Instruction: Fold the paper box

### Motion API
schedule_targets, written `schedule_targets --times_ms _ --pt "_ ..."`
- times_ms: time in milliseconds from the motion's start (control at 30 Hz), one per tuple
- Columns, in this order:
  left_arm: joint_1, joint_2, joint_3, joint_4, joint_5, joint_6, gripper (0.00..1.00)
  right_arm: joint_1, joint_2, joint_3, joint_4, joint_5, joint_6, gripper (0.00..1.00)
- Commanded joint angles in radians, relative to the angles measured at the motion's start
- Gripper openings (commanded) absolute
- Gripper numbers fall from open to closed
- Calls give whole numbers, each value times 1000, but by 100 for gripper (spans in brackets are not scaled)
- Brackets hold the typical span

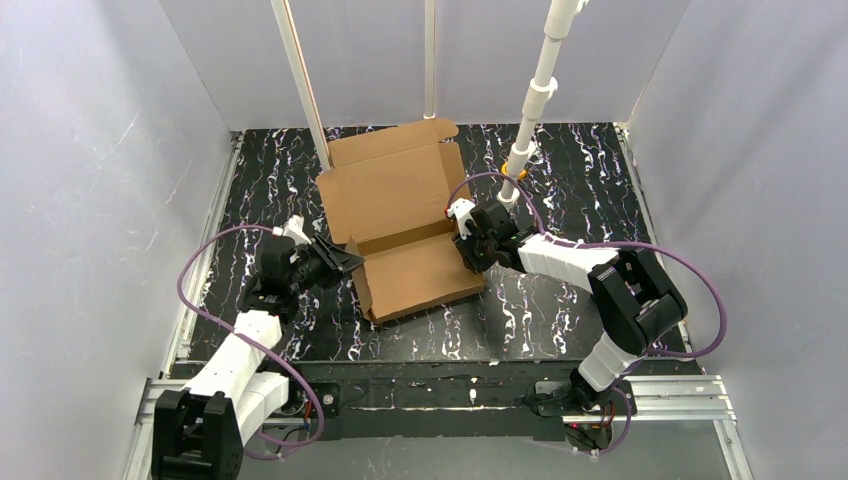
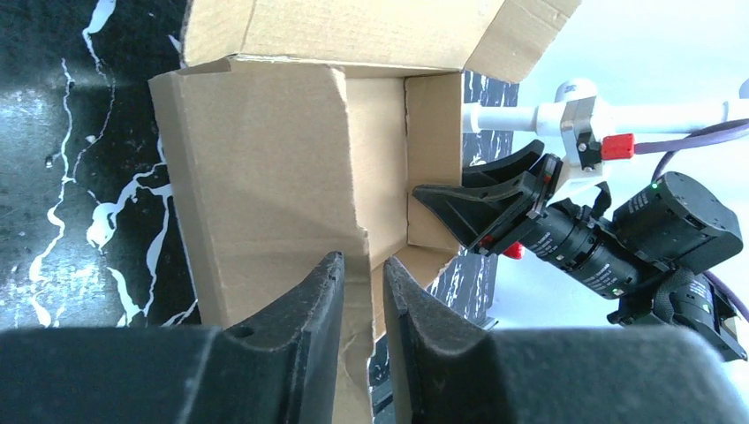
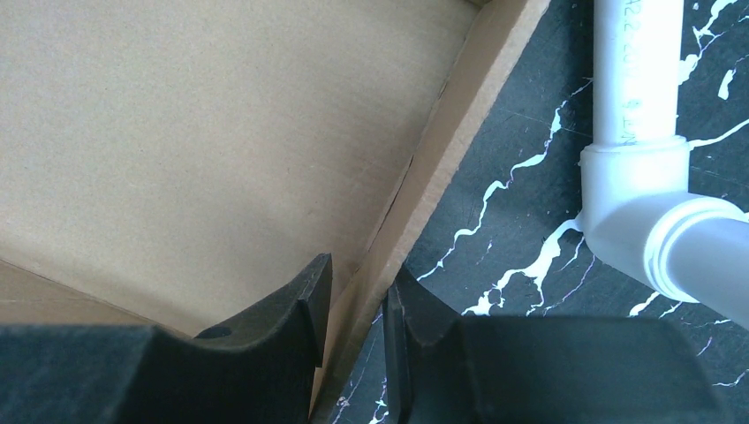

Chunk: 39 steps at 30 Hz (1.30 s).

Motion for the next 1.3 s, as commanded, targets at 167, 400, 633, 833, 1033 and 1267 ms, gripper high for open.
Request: schedule_targets --times_ms 167,400,633,833,1033,1267 --pt "44 10 -45 36 34 -11 10 12 33 35 -18 -42 2 34" --pt "65 47 -58 28 44 19 14 12 31 35 -17 -41 2 34" --pt "71 53 -10 -113 4 97 24 12 33 34 -17 -40 2 34" --pt "72 47 48 -263 -30 171 51 12 38 35 -17 -41 2 34" --pt "71 189 60 -183 63 149 56 12 36 35 -17 -40 2 34" --pt "35 261 114 -209 73 147 60 14 41 36 -17 -43 2 34"
